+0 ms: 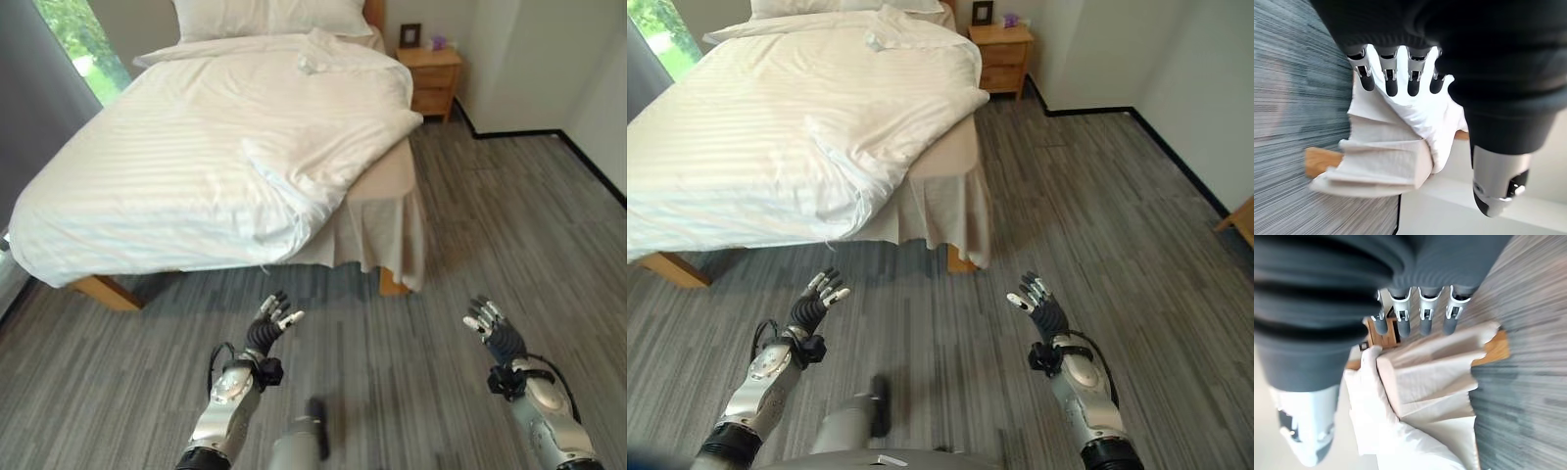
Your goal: Making the bed.
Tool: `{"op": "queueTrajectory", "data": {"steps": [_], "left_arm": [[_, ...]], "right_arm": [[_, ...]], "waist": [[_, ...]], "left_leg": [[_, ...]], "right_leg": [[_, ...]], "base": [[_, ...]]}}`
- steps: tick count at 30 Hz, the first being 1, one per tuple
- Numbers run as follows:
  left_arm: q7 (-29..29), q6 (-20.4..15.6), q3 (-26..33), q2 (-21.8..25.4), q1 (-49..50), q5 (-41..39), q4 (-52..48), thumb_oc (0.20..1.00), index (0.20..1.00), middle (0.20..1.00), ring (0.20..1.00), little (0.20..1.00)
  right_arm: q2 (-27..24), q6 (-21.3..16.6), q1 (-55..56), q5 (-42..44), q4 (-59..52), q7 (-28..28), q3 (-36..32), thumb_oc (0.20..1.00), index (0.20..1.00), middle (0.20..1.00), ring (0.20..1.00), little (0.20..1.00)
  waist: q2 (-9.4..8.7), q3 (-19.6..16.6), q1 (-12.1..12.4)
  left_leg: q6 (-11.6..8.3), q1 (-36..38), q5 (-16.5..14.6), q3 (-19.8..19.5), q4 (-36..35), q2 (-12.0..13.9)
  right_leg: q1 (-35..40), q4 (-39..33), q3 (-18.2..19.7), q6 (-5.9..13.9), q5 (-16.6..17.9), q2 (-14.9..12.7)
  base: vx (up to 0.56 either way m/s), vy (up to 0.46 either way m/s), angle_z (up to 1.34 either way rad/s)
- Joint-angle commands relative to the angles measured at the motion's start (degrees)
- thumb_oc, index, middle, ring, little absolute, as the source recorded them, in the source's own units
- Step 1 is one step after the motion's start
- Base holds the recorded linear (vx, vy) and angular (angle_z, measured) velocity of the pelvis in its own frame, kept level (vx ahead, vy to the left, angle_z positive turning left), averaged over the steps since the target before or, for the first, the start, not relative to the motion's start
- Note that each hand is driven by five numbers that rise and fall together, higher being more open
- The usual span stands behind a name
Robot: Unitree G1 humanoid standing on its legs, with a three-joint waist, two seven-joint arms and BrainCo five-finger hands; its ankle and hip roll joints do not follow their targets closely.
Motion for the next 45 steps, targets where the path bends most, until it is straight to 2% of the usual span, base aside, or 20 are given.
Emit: {"op": "queueTrajectory", "data": {"steps": [1, 4, 6, 7, 8, 10, 13, 15, 17, 21, 25, 30, 31, 33, 35, 37, 38, 40, 42, 45], "left_arm": [[-0.5, -3.6, 1.3, 1.0, -4.2, 1.3, -3.5, 1.000, 1.000, 1.000, 1.000, 1.000], [0.4, -3.5, 1.8, 1.3, -4.4, 2.1, -3.5, 1.000, 1.000, 1.000, 1.000, 1.000], [0.5, -3.4, 2.3, 1.5, -4.2, 1.8, -4.5, 1.000, 1.000, 1.000, 1.000, 1.000], [0.7, -3.1, 2.8, 2.3, -3.7, 2.9, -5.3, 1.000, 1.000, 1.000, 1.000, 1.000], [0.5, -3.0, 2.7, 2.6, -3.6, 3.3, -5.2, 1.000, 1.000, 1.000, 1.000, 1.000], [0.4, -3.0, 2.7, 3.0, -3.3, 3.8, -5.4, 1.000, 1.000, 1.000, 1.000, 1.000], [0.0, -2.8, 2.5, 4.3, -2.8, 5.8, -6.1, 1.000, 1.000, 1.000, 1.000, 1.000], [-0.9, -3.0, 2.3, 4.6, -2.3, 5.2, -5.8, 1.000, 1.000, 1.000, 1.000, 1.000], [-1.0, -3.2, 2.3, 4.3, -2.1, 5.5, -5.4, 1.000, 1.000, 1.000, 1.000, 1.000], [-1.3, -3.4, 2.4, 3.9, -1.3, 5.3, -4.1, 1.000, 1.000, 1.000, 1.000, 1.000], [-1.6, -2.9, 3.5, 4.1, 1.0, 6.1, -5.0, 1.000, 1.000, 1.000, 1.000, 1.000], [-1.6, -3.5, 4.8, 3.2, 1.3, 3.9, -4.0, 1.000, 1.000, 1.000, 1.000, 1.000], [-1.4, -3.7, 5.5, 2.7, 0.7, 2.7, -3.2, 1.000, 1.000, 1.000, 1.000, 1.000], [-0.8, -3.8, 5.4, 2.1, -1.0, 1.6, -2.7, 1.000, 1.000, 1.000, 1.000, 1.000], [-0.2, -4.0, 5.2, 1.8, -2.2, 0.8, -2.6, 1.000, 1.000, 1.000, 1.000, 1.000], [0.2, -3.7, 5.4, 1.6, -2.5, 0.7, -2.7, 1.000, 1.000, 1.000, 1.000, 1.000], [0.2, -3.7, 5.3, 1.6, -2.5, 0.7, -2.7, 1.000, 1.000, 1.000, 1.000, 1.000], [0.1, -3.7, 4.7, 1.5, -3.3, 0.8, -2.2, 1.000, 1.000, 1.000, 1.000, 1.000], [0.1, -3.6, 3.8, 1.6, -3.3, 0.9, -2.2, 1.000, 1.000, 1.000, 1.000, 1.000], [0.1, -3.3, 4.0, 1.8, -3.1, 1.8, -2.4, 1.000, 1.000, 1.000, 1.000, 1.000]], "right_arm": [[0.0, -2.6, -0.8, -3.6, -4.1, 1.0, -1.1, 1.000, 1.000, 1.000, 1.000, 1.000], [1.3, -2.3, -1.2, -3.8, -3.5, 0.8, -0.1, 1.000, 1.000, 1.000, 1.000, 1.000], [2.6, -2.0, -1.9, -2.5, -2.9, 1.4, 1.2, 1.000, 1.000, 1.000, 1.000, 1.000], [2.7, -1.7, -3.0, -4.9, -3.0, 1.8, 2.4, 1.000, 1.000, 1.000, 1.000, 1.000], [2.8, -1.4, -3.5, -5.9, -3.1, 1.9, 2.6, 1.000, 1.000, 1.000, 1.000, 1.000], [2.9, -1.4, -3.3, -6.9, -3.2, 1.6, 2.6, 1.000, 1.000, 1.000, 1.000, 1.000], [3.1, -1.3, -3.1, -8.9, -3.6, 1.0, 2.1, 1.000, 1.000, 1.000, 1.000, 1.000], [2.6, -1.5, -1.9, -10.5, -4.9, 0.9, 0.6, 1.000, 1.000, 1.000, 1.000, 1.000], [2.2, -1.6, -0.7, -11.8, -5.3, 0.7, -0.7, 1.000, 1.000, 1.000, 1.000, 1.000], [1.4, -1.9, 0.6, -11.5, -5.2, 0.7, -2.9, 1.000, 1.000, 1.000, 1.000, 1.000], [0.6, -1.7, 0.8, -11.5, -6.8, 1.3, -3.9, 1.000, 1.000, 1.000, 1.000, 1.000], [-1.2, -2.4, -0.7, -11.7, -6.6, 1.4, -4.3, 1.000, 1.000, 1.000, 1.000, 1.000], [-2.7, -2.9, -1.0, -11.7, -7.6, 1.6, -4.9, 1.000, 1.000, 1.000, 1.000, 1.000], [-4.6, -3.6, -1.4, -12.4, -8.8, 0.9, -6.1, 1.000, 1.000, 1.000, 1.000, 1.000], [-5.4, -3.8, -1.1, -11.9, -9.1, -0.4, -7.2, 1.000, 1.000, 1.000, 1.000, 1.000], [-5.5, -3.5, 0.4, -12.2, -9.8, -0.9, -8.7, 1.000, 1.000, 1.000, 1.000, 1.000], [-5.5, -3.5, 0.5, -12.2, -9.9, -0.9, -8.8, 1.000, 1.000, 1.000, 1.000, 1.000], [-5.3, -3.4, 2.0, -12.3, -9.9, -1.4, -10.1, 1.000, 1.000, 1.000, 1.000, 1.000], [-5.0, -3.0, 2.6, -12.5, -10.6, -1.3, -10.5, 1.000, 1.000, 1.000, 1.000, 1.000], [-3.9, -3.2, 3.0, -13.2, -11.0, -1.4, -10.1, 1.000, 1.000, 1.000, 1.000, 1.000]], "waist": [[1.04, -2.9, 0.6], [0.63, -4.1, 0.9], [0.53, -4.2, 1.3], [0.47, -3.2, 2.0], [1.03, -2.4, 1.6], [1.20, -1.9, 1.1], [2.36, -1.2, 0.1], [2.34, -1.1, -1.5], [1.58, -1.4, -2.4], [0.24, -2.0, -3.8], [-0.09, -2.2, -4.1], [0.40, -2.6, -4.0], [0.48, -2.2, -3.8], [-0.41, -0.9, -4.3], [-2.21, 1.2, -3.9], [-2.54, 0.7, -4.5], [-2.61, 0.7, -4.4], [-2.26, -0.3, -5.3], [-1.15, -1.8, -6.0], [-0.57, -2.7, -6.0]], "left_leg": [[-3.33, 12.1, 8.4, -1.1, -8.0, 3.0], [-1.63, 14.8, 6.3, 0.2, -10.2, 2.3], [-0.03, 16.8, 4.4, 1.1, -11.5, 2.1], [2.04, 19.5, 2.4, 1.2, -12.0, 1.1], [2.56, 21.2, 1.8, 0.6, -12.6, 1.4], [2.91, 22.3, 1.2, 0.0, -12.6, 1.0], [2.81, 24.8, 0.2, -3.5, -13.0, 1.7], [1.95, 26.2, -1.2, -7.3, -13.2, 1.7], [1.29, 26.8, -2.4, -10.0, -13.3, 1.4], [0.68, 27.6, -4.1, -16.0, -13.4, 1.6], [0.00, 28.7, -4.8, -18.5, -13.4, 2.2], [-1.31, 28.5, -4.6, -20.5, -12.7, 4.3], [-2.96, 26.4, -3.2, -21.2, -7.8, 4.9], [-5.24, 21.4, 0.9, -18.2, 4.4, 5.7], [-4.59, 15.6, 2.8, -15.4, 14.5, 6.1], [-4.14, 14.9, 3.1, -9.4, 7.7, 10.4], [-4.13, 15.2, 3.2, -9.3, 7.3, 10.3], [-5.20, 15.4, 4.4, -3.5, -0.6, 12.1], [-4.59, 17.6, 2.8, -1.2, -5.9, 9.6], [-4.15, 19.8, 2.2, -2.7, -10.3, 8.2]], "right_leg": [[-3.2, 1.0, 4.3, 4.10, 5.5, -5.6], [-4.0, 4.9, 4.0, 5.26, 5.5, -7.3], [-7.0, 13.6, 4.0, 6.88, 6.8, -8.7], [-12.7, 26.5, 2.7, 9.82, 13.1, -11.8], [-15.6, 30.9, 2.4, 10.45, 15.6, -12.6], [-17.1, 33.5, 2.5, 10.56, 16.2, -13.4], [-22.3, 32.6, 3.4, 8.61, 14.6, -14.5], [-23.5, 22.5, 8.1, 7.99, 13.6, -13.1], [-22.2, 13.7, 13.7, 8.79, 13.4, -11.8], [-24.1, 6.2, 23.7, 11.13, 16.6, -9.2], [-23.7, 5.8, 22.4, 11.28, 16.8, -9.0], [-22.5, 7.4, 21.2, 9.04, 14.6, -7.7], [-21.4, 7.8, 19.7, 7.58, 13.3, -7.3], [-19.1, 8.1, 17.0, 5.88, 12.1, -8.0], [-16.6, 8.8, 15.3, 3.94, 11.0, -8.5], [-15.1, 8.4, 13.5, 4.15, 10.3, -9.6], [-15.0, 8.4, 13.5, 4.17, 10.2, -9.6], [-13.7, 7.3, 11.3, 4.74, 9.6, -10.3], [-13.2, 6.7, 9.2, 5.16, 9.1, -9.7], [-13.2, 6.0, 9.2, 5.59, 9.0, -9.5]], "base": [[0.37, 0.079, -0.84], [0.33, 0.106, -0.35], [0.21, 0.133, 0.06], [0.22, 0.181, 0.07], [0.22, 0.175, 0.19], [0.16, 0.060, 0.49], [0.22, -0.032, 0.84], [0.28, -0.144, 0.95], [0.26, -0.133, 0.83], [0.29, -0.177, 1.12], [0.21, -0.172, 0.51], [0.16, -0.193, 0.32], [0.13, -0.247, 0.35], [0.10, -0.296, 0.70], [0.11, -0.251, 1.23], [0.17, -0.091, 0.38], [0.12, 0.002, 0.42], [0.14, -0.001, 0.64], [0.20, 0.057, 0.65], [0.11, 0.089, 0.20]]}}
